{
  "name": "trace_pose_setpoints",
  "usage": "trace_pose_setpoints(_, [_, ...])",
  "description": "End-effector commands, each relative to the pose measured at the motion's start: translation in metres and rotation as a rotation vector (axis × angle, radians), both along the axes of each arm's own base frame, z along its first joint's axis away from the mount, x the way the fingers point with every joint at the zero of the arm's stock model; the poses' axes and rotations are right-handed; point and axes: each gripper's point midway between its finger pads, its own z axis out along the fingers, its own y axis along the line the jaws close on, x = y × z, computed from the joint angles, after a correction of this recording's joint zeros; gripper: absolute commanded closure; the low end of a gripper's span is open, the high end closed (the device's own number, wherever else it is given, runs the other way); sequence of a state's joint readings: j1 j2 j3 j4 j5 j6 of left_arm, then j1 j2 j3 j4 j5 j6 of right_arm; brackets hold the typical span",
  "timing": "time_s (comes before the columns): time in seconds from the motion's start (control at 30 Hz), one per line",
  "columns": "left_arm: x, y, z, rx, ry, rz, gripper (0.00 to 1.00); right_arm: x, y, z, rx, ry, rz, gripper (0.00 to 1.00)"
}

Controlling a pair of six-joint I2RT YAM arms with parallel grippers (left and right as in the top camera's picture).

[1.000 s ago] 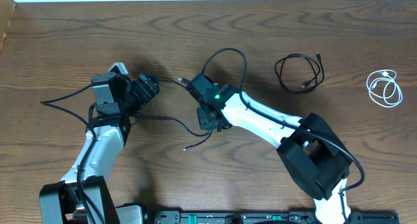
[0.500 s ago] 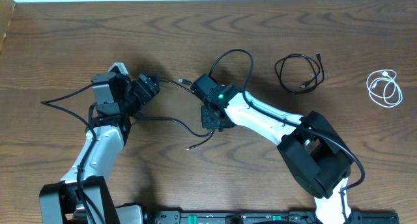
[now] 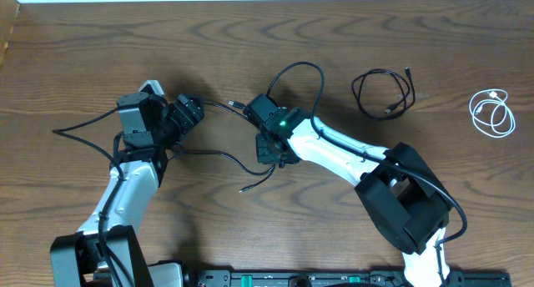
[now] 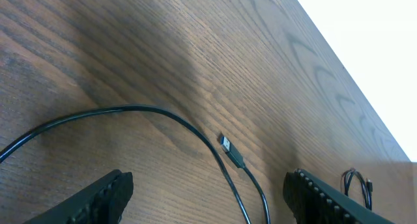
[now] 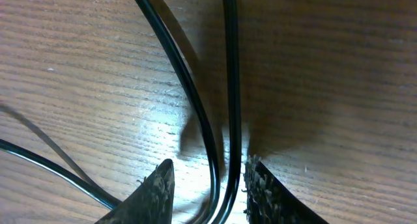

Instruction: Untangle cables

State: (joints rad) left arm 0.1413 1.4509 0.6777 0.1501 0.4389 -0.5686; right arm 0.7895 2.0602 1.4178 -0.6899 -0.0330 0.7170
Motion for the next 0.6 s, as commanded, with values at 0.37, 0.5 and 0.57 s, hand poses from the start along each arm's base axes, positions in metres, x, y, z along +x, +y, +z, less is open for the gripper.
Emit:
trace_pose_setpoints(0.37, [0.006,0.005,0.007,0.019,-0.021,0.008,0.21,-0.004,0.001,-0.018,-0.021,0.020,-0.002,0.69])
trace_pose_setpoints(0.5, [0.006,0.005,0.007,0.019,-0.021,0.008,0.21,-0.004,0.001,-0.018,-0.019,0.018,-0.002,0.80])
trace_pose_setpoints(0.57, [0.006,0.005,0.007,0.019,-0.021,0.008,0.21,-0.004,0.002,-0.018,-0.018,0.017,-0.002,0.84])
